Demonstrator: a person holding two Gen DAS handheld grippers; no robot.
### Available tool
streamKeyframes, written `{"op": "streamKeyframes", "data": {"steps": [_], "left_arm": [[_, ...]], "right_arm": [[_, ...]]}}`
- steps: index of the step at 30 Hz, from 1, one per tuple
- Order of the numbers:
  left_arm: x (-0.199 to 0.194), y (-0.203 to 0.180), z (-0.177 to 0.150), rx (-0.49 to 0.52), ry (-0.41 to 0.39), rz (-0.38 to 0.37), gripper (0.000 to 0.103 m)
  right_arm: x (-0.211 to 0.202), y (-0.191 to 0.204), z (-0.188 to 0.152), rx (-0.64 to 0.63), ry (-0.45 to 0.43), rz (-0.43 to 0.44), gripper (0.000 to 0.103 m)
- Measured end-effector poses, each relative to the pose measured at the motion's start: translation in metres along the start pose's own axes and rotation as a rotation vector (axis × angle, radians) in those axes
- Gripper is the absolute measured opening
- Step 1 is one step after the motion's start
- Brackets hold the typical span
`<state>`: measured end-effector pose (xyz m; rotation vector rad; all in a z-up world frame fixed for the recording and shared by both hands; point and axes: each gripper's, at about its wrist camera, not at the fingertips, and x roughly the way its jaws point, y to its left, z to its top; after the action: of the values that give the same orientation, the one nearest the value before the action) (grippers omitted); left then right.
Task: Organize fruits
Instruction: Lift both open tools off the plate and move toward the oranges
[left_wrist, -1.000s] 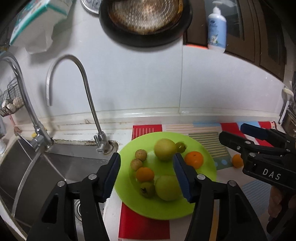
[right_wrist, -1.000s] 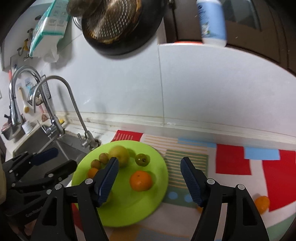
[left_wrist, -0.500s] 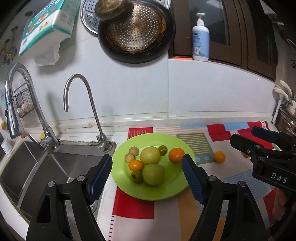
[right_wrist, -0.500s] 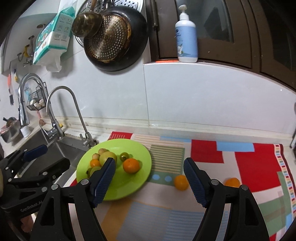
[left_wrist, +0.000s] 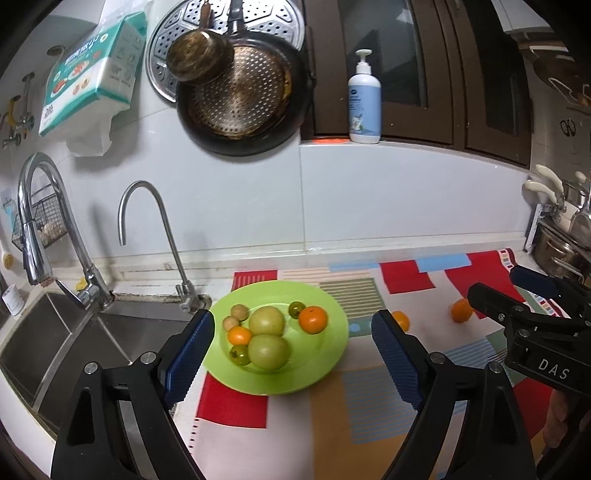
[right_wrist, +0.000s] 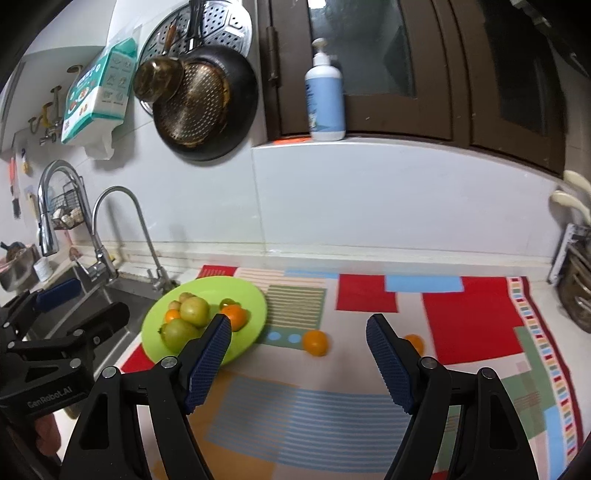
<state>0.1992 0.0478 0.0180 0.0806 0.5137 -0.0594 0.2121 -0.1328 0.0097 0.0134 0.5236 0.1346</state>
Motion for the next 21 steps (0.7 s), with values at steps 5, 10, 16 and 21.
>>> {"op": "streamKeyframes", "data": {"steps": [5, 10, 16, 21], "left_arm": [[-0.003, -0.018, 0.001, 0.008, -0.01, -0.009, 0.088], [-0.004, -0.038, 0.001, 0.023, -0.026, -0.018, 0.088], [0.002, -0.061, 0.0, 0.043, -0.026, -0.044, 0.088], [0.011, -0.078, -0.001, 0.063, -0.02, -0.058, 0.088]], "right_arm": [[-0.012, -0.019, -0.002, 0.0, -0.007, -0.023, 0.076], [-0.017, -0.036, -0.003, 0.003, -0.008, -0.037, 0.076], [-0.018, -0.056, -0.006, -0.007, -0.005, -0.052, 0.076], [-0.011, -0.075, -0.009, 0.004, 0.011, -0.06, 0.076]]}}
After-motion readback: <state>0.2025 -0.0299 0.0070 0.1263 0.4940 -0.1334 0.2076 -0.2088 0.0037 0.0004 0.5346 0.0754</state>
